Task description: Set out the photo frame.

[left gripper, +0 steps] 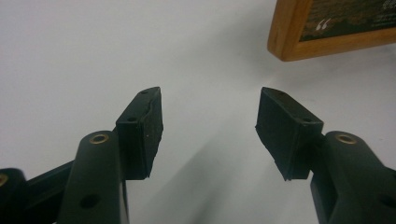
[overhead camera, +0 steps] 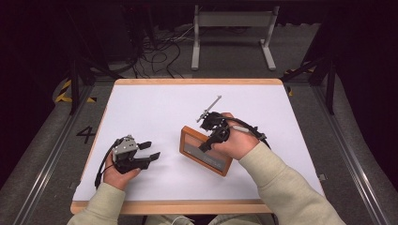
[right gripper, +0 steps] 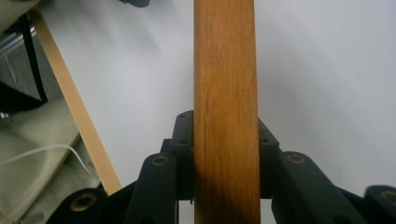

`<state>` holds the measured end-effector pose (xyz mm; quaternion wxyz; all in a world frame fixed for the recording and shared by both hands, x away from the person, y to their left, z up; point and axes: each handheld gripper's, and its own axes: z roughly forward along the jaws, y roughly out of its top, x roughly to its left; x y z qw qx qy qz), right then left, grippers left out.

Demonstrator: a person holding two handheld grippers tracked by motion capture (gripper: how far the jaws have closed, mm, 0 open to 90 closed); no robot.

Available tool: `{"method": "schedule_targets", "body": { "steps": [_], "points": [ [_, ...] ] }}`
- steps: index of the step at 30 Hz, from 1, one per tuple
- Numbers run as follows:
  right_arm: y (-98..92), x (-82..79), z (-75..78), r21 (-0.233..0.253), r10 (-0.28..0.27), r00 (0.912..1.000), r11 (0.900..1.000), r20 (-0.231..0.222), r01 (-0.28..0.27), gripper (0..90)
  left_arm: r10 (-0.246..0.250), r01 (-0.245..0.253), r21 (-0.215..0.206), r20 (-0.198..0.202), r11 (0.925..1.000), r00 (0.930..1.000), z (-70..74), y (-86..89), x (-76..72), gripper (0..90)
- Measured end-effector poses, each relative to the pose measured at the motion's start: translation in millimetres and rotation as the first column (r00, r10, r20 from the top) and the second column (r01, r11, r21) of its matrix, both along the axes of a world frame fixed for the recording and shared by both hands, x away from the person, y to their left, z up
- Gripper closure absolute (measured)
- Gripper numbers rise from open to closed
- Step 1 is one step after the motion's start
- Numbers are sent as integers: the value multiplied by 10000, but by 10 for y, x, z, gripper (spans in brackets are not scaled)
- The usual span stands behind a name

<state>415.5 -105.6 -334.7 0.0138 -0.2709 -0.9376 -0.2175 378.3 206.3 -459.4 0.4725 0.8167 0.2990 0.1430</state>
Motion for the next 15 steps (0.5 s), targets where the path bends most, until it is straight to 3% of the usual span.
{"method": "schedule_targets", "body": {
  "steps": [3,6,11,15],
  "points": [
    [-43,10,60,-222,744,9971,9970,157,-740,699,-18,18,32,30,10000,10000,1,6,1,413],
    [-87,25,105,-366,1519,9879,9879,315,-1507,699,-8,8,23,17,10000,10000,0,7,1,413],
    [-131,58,149,-641,2536,9662,9660,468,-2504,699,-15,15,16,-1,10000,10000,-3,3,2,412],
    [-172,112,142,-604,3345,9416,9414,394,-3319,699,0,0,27,-18,10000,10000,-4,3,3,412]
  ]
}}
